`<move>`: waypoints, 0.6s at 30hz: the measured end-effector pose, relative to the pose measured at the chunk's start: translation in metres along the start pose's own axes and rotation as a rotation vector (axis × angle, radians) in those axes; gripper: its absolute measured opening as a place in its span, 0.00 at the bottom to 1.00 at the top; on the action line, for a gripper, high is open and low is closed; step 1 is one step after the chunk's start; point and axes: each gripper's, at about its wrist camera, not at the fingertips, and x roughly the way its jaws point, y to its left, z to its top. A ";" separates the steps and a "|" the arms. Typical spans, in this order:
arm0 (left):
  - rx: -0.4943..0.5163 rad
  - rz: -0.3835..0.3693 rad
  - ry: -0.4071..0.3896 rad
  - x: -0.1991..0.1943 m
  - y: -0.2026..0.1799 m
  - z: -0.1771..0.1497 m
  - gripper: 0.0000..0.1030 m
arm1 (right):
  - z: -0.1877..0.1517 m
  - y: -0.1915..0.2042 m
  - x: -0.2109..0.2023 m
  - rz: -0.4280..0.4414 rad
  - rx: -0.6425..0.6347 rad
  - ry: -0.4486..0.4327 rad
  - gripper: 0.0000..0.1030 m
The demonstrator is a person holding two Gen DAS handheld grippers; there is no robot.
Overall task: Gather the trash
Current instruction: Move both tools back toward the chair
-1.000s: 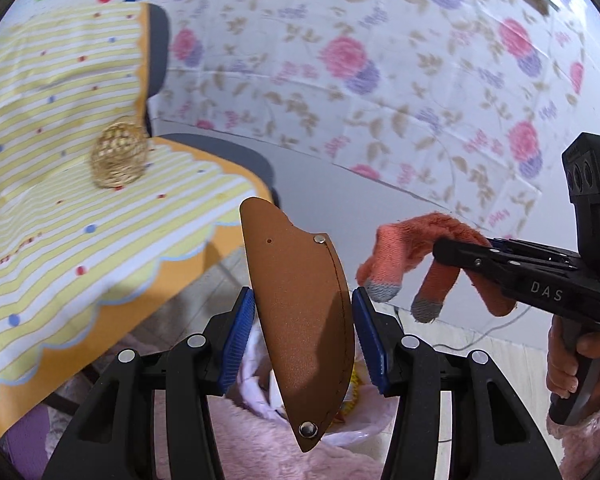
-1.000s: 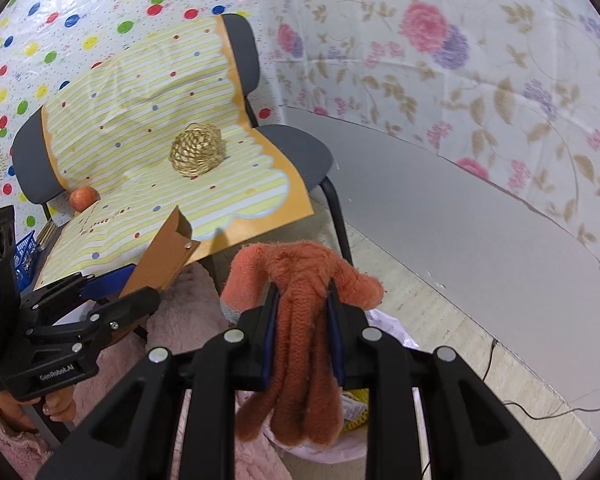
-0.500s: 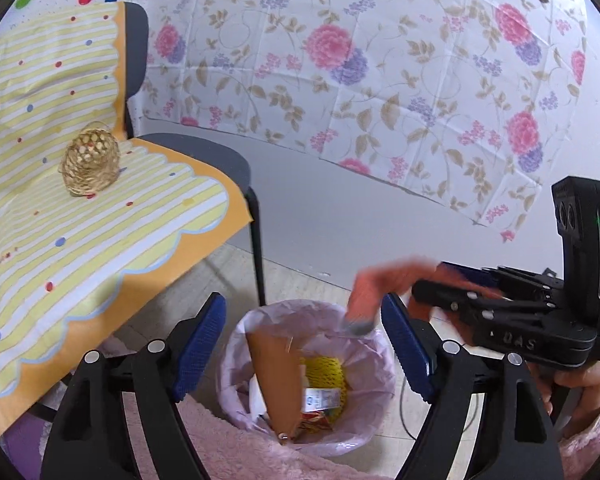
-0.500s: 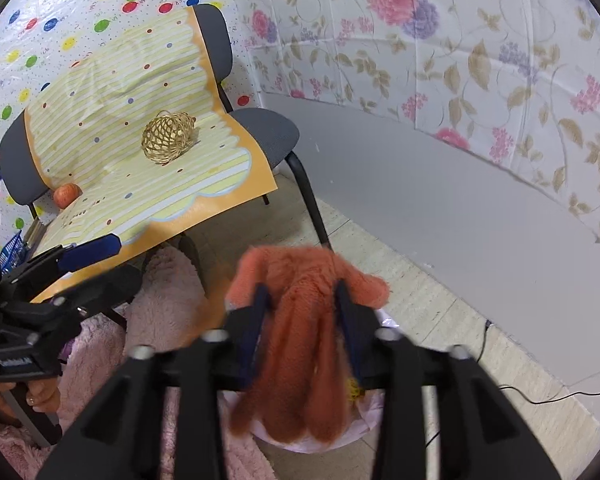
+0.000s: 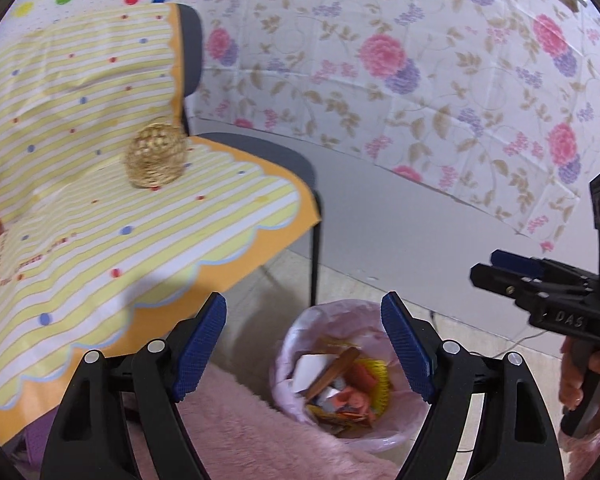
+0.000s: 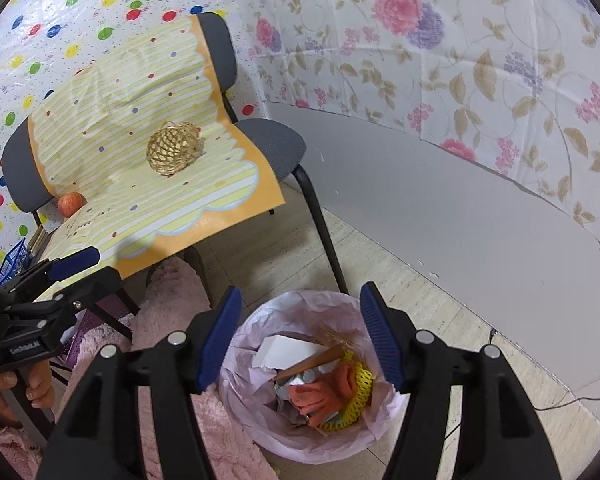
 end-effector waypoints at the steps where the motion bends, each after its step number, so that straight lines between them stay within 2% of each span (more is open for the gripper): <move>1: -0.006 0.012 0.000 -0.001 0.004 0.000 0.77 | 0.002 0.004 0.002 0.005 -0.006 0.000 0.59; 3: -0.027 0.052 -0.003 -0.004 0.018 0.000 0.79 | 0.006 0.012 0.007 0.014 -0.019 0.001 0.59; 4: -0.037 0.068 -0.005 -0.005 0.024 0.001 0.84 | 0.009 0.017 0.010 0.021 -0.028 0.002 0.59; 5: -0.054 0.095 -0.015 -0.008 0.034 0.001 0.85 | 0.012 0.023 0.013 0.032 -0.040 0.001 0.59; 18: -0.195 0.266 -0.072 -0.025 0.126 0.025 0.85 | 0.066 0.090 0.062 0.131 -0.160 -0.016 0.59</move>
